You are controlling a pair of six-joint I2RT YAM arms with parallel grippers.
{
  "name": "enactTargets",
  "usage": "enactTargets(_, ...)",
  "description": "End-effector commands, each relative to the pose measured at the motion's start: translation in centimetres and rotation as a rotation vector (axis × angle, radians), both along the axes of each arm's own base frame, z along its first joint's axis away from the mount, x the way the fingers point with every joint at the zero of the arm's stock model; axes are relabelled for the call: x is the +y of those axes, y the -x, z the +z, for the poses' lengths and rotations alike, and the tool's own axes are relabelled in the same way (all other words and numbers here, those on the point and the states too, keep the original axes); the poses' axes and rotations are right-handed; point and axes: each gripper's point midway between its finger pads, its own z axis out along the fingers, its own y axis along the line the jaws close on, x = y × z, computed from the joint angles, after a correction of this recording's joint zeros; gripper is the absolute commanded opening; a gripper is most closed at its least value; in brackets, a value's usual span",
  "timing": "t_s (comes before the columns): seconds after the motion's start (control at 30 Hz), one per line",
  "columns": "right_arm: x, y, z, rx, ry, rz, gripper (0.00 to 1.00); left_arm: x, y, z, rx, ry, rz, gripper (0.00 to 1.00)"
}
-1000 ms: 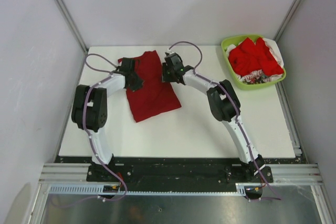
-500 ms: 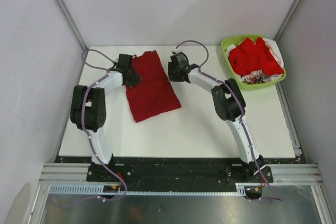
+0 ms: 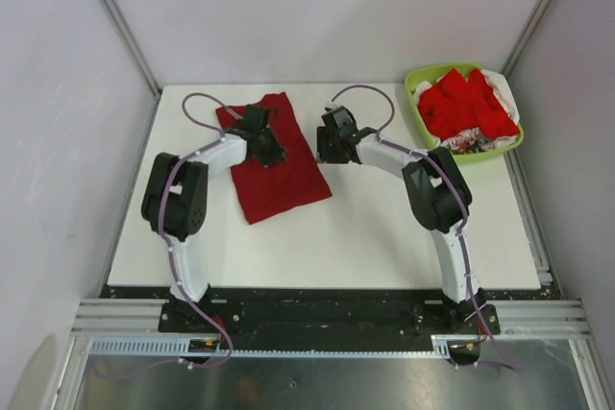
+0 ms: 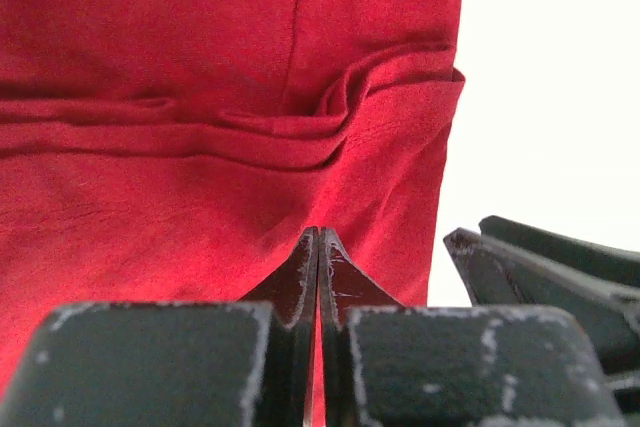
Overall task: Fold and stack the t-shirts
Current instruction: Fold the folded rectangular tshirt in 1/3 of the way
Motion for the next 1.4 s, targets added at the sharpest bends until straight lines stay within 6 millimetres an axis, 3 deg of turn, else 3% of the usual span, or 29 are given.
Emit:
enactTargets(0.0, -0.2, 1.8, 2.7, -0.005, -0.044, 0.019, 0.5, -1.6, -2.1, -0.1, -0.016, 0.042, -0.001, 0.0)
enactTargets(0.1, -1.0, 3.8, 1.7, 0.034, -0.025, 0.032, 0.5, -1.4, -3.5, -1.1, -0.019, 0.015, 0.021, 0.01)
enactTargets(0.3, -1.7, 7.7, -0.2, 0.113, -0.024, 0.082, 0.5, -2.2, -5.7, -1.0, -0.041, 0.032, 0.015, 0.04)
enactTargets(0.57, -1.9, 9.0, 0.4, 0.104, -0.005, 0.07, 0.5, -1.9, -4.5, 3.1, -0.109, 0.041, -0.01, 0.2)
enactTargets(0.73, -2.9, 8.9, 1.8, 0.062, -0.01, 0.031, 0.5, 0.2, 0.1, 4.6, -0.098, 0.045, 0.059, 0.31)
enactTargets(0.83, -2.5, 9.2, 1.9, 0.061, -0.026, 0.049, 0.5, 2.7, 4.3, 3.8, -0.057, 0.029, 0.173, 0.34)
enactTargets(1.03, -1.7, 10.9, 0.0, 0.122, -0.056, 0.102, 0.49, 7.8, 12.0, 2.0, -0.011, -0.02, 0.403, 0.35)
enactTargets(1.37, -1.8, 11.1, -1.8, 0.159, -0.059, 0.104, 0.42, 10.2, 16.8, -0.3, 0.053, -0.089, 0.476, 0.3)
